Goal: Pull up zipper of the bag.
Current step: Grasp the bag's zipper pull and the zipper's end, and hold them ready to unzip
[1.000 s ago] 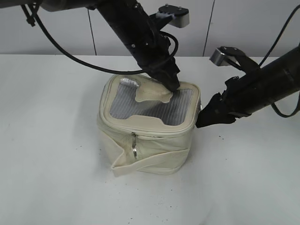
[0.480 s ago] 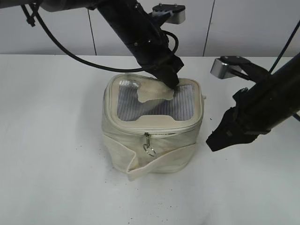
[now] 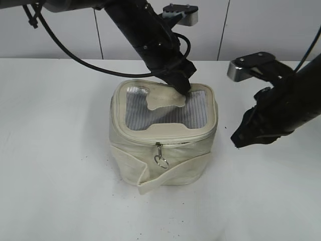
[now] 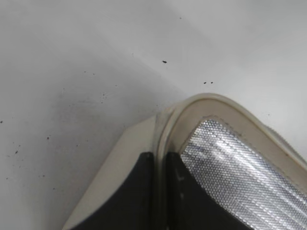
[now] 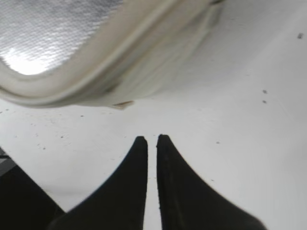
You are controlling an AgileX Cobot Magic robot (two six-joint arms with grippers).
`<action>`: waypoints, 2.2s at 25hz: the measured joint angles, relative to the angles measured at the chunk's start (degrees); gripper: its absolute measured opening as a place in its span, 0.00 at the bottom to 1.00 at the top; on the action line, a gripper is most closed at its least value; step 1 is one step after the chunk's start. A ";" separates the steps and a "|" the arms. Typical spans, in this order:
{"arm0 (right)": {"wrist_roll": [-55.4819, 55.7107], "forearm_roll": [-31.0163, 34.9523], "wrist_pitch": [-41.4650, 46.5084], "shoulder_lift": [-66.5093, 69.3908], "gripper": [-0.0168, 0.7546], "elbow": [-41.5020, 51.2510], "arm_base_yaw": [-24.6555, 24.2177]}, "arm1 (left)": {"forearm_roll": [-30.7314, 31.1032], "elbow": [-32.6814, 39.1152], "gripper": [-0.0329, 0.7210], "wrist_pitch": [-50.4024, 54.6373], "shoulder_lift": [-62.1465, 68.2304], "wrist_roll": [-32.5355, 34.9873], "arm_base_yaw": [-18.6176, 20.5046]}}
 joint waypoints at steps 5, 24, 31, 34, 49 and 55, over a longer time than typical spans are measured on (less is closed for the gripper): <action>-0.24 -1.01 -0.57 -0.41 0.20 0.13 -7.82 | 0.00 0.00 0.10 0.12 0.00 -0.06 -0.06; -51.40 35.53 -10.36 2.73 0.67 6.09 -9.91 | 0.00 0.00 0.10 0.27 0.00 -0.06 -0.18; -61.30 45.46 -8.69 10.41 0.60 2.07 -9.91 | 0.00 0.00 0.10 0.27 0.00 -0.06 -0.18; -61.98 45.95 -5.29 13.83 0.46 -0.95 -9.91 | 0.17 0.00 0.10 0.45 0.00 -0.06 -0.18; -28.52 23.69 4.22 7.93 0.02 -2.36 -9.91 | 0.19 -0.01 0.10 0.61 0.00 -0.06 -0.18; -17.25 13.77 8.34 3.41 0.02 -2.35 -7.25 | 0.07 -0.01 0.10 0.61 0.00 -0.06 -0.24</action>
